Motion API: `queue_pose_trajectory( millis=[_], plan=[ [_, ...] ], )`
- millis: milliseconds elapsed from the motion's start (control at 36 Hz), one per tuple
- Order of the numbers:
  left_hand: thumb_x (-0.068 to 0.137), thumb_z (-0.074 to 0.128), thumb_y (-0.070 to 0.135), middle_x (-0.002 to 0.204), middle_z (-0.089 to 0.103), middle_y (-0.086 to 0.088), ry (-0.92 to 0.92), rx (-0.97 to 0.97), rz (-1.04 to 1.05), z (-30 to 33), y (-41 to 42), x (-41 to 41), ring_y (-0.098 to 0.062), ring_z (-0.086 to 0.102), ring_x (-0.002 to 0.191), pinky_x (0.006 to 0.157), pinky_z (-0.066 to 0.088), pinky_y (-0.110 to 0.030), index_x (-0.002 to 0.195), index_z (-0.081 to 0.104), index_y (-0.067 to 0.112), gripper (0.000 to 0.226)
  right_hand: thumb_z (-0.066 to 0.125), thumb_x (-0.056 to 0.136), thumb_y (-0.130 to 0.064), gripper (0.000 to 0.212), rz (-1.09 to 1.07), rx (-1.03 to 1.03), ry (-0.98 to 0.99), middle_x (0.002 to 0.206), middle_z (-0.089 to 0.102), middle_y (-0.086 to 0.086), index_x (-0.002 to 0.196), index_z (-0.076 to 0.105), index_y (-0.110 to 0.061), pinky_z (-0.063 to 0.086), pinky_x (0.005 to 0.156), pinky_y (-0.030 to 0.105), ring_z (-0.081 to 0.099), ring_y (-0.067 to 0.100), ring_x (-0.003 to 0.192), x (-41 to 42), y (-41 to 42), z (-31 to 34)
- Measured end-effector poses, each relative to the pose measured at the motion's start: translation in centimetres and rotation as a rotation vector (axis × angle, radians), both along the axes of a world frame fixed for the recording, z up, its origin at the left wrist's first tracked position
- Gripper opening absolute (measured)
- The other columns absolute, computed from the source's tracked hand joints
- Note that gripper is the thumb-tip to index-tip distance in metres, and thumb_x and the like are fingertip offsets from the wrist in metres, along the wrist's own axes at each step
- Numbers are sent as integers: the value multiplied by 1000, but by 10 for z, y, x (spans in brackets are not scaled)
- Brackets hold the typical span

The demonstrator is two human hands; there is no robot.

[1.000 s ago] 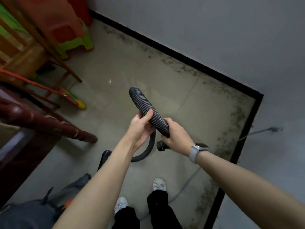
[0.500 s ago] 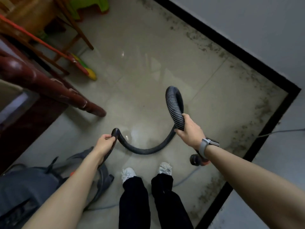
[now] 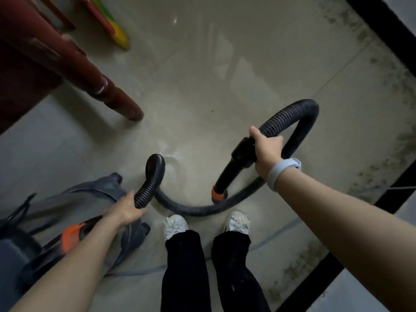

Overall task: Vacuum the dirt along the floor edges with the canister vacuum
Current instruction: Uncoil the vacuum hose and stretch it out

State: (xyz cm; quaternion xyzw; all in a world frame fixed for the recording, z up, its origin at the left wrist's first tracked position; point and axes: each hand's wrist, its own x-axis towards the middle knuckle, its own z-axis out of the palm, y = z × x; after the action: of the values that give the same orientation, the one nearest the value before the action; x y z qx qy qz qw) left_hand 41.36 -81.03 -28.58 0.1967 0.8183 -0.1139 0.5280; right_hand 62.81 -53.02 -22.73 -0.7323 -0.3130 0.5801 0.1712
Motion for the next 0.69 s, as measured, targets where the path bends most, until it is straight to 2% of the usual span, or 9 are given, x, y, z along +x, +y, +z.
queue_pose_trajectory(
  millis=[56,111,222,306,361,417,528,611,694],
  plan=[
    [72,75,39,119,59,-7,-48,39,19,-4,9,3,-26,56,110,92,45,-34,125,47,22,62,71,84,-26,67,-51,-41,28,111,52,8,134,31,-6,48,99,47,57,28,110,-10,4,-20],
    [77,77,29,107,60,-4,-115,103,95,-12,24,5,-22,56,99,81,42,-29,117,52,17,49,74,81,-26,66,-69,-62,55,118,53,11,130,35,-7,48,99,51,58,29,111,-19,5,-38],
    [83,73,30,80,63,-7,-259,183,443,-17,54,6,-19,59,67,54,44,-25,110,54,7,40,70,86,-18,42,-73,-87,131,103,54,6,113,39,-10,50,96,45,60,23,95,-37,3,-57],
    [85,70,33,75,61,-9,-303,198,528,-12,62,8,-19,58,58,41,43,-21,111,51,8,40,65,89,-13,34,-66,-111,182,102,54,7,112,40,-10,51,91,43,59,19,86,-48,0,-61],
    [85,70,29,73,59,-6,-356,256,557,-6,61,9,-19,57,57,45,45,-22,113,55,8,38,63,91,-11,32,-55,-142,200,104,56,7,116,42,-9,51,86,41,59,18,86,-53,-2,-62],
    [84,71,26,73,60,-4,-409,302,568,2,58,9,-19,58,61,56,49,-28,113,58,14,34,60,92,-11,37,-36,-175,218,112,58,7,126,45,-8,49,82,39,60,19,94,-57,-4,-62],
    [80,72,17,81,66,-7,-435,356,535,24,61,7,-17,62,70,68,48,-29,106,61,20,28,57,93,-10,36,-49,-231,264,130,57,8,127,48,-11,47,94,39,56,21,119,-59,-13,-61],
    [59,69,20,93,69,-13,-457,355,491,37,66,10,-19,62,78,72,47,-32,102,60,16,44,56,94,-13,34,-37,-275,287,131,57,6,127,51,-11,42,99,40,51,21,126,-61,-21,-57],
    [56,65,18,97,67,-14,-493,376,448,46,62,12,-18,58,78,71,44,-32,101,58,13,46,57,97,-25,45,69,-359,267,147,41,9,138,44,-11,39,101,41,39,27,136,-65,-27,-50]
  ],
)
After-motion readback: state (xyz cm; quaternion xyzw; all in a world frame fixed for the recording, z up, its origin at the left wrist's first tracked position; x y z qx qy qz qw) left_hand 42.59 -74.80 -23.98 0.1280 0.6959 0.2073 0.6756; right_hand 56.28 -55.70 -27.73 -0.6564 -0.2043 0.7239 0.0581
